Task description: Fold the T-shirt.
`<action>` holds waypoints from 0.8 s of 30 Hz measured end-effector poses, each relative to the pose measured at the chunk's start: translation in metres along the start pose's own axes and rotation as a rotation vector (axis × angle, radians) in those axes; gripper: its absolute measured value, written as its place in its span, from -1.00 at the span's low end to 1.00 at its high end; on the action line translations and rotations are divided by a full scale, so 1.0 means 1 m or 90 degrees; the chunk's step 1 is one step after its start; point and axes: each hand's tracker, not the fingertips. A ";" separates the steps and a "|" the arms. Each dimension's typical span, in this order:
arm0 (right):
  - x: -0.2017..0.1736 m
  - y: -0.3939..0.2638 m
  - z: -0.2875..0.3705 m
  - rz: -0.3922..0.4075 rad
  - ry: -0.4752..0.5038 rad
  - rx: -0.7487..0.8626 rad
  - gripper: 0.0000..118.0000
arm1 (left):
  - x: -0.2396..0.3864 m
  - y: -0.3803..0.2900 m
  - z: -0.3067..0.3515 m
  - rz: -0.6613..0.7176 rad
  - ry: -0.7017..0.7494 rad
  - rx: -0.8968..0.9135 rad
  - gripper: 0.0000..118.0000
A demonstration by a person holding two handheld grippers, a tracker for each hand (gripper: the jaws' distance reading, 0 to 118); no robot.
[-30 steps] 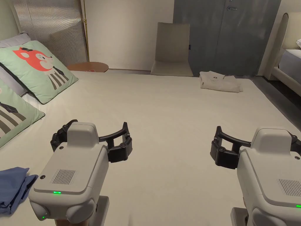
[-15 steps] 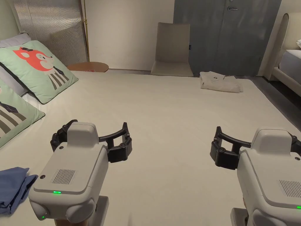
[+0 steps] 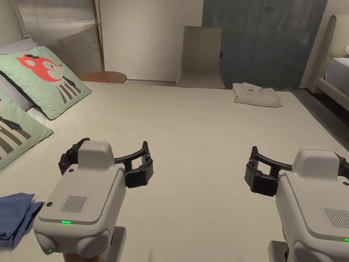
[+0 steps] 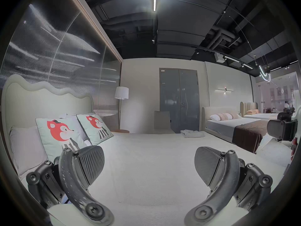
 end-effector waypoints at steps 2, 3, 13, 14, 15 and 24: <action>0.000 -0.001 -0.002 -0.001 0.000 -0.006 0.99 | 0.000 0.000 0.000 0.000 0.001 0.000 0.87; 0.000 0.001 -0.003 -0.004 -0.001 -0.018 0.99 | 0.000 0.001 0.000 0.000 0.000 0.000 0.87; 0.011 0.023 -0.035 -0.160 -0.103 -0.352 1.00 | -0.002 0.002 -0.001 -0.002 -0.001 0.000 0.87; 0.014 0.024 -0.038 -0.172 -0.112 -0.374 0.99 | -0.002 0.003 -0.001 -0.002 -0.001 0.002 0.87; 0.016 0.024 -0.040 -0.178 -0.106 -0.390 0.99 | -0.002 0.003 -0.001 -0.001 -0.003 0.003 0.87; 0.013 0.027 -0.033 -0.137 -0.086 -0.369 0.99 | -0.002 0.005 -0.002 -0.002 -0.003 0.007 0.87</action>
